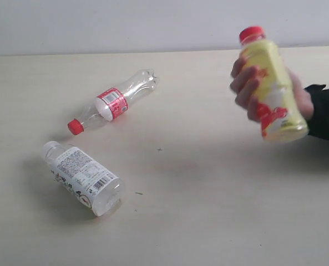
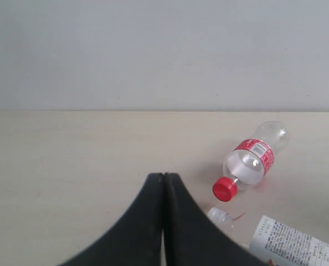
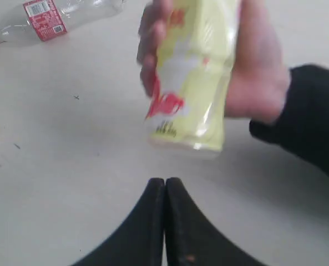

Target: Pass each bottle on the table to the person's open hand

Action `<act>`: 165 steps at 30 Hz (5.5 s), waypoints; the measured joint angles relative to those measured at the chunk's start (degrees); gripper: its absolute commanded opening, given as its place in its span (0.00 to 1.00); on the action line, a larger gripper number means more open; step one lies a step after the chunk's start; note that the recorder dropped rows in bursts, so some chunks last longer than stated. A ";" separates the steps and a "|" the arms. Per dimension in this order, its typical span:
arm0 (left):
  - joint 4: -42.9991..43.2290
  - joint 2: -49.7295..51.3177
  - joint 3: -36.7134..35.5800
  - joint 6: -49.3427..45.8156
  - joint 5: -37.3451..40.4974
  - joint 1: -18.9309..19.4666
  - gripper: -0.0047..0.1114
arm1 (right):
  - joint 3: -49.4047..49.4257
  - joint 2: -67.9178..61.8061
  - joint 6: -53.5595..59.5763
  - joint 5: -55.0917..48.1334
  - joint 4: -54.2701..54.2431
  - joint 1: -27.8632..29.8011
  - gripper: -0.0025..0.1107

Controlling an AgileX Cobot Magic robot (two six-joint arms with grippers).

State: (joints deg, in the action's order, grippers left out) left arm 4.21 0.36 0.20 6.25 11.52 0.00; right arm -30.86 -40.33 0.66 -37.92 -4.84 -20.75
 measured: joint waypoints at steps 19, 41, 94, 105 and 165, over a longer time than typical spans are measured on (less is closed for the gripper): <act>0.00 0.00 0.00 0.00 0.00 0.00 0.04 | 10.27 4.99 -0.66 4.33 0.00 0.00 0.02; 0.00 0.00 0.00 0.00 0.00 0.00 0.04 | 10.27 8.81 -1.55 5.65 -2.97 -4.10 0.02; 0.00 0.00 0.00 0.00 0.00 0.00 0.04 | 25.74 40.14 -3.62 9.85 -4.52 -4.10 0.02; 0.00 0.00 0.00 0.00 0.00 0.00 0.04 | 25.74 40.14 -3.83 9.85 -4.52 -4.10 0.02; -10.40 35.73 38.69 -22.69 -7.54 0.00 0.04 | 25.74 40.14 -3.83 9.94 -4.52 -4.10 0.02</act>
State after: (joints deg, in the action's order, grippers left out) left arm -6.19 36.09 38.89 -16.44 3.99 0.00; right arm -5.12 -0.20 -3.16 -27.98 -9.37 -24.84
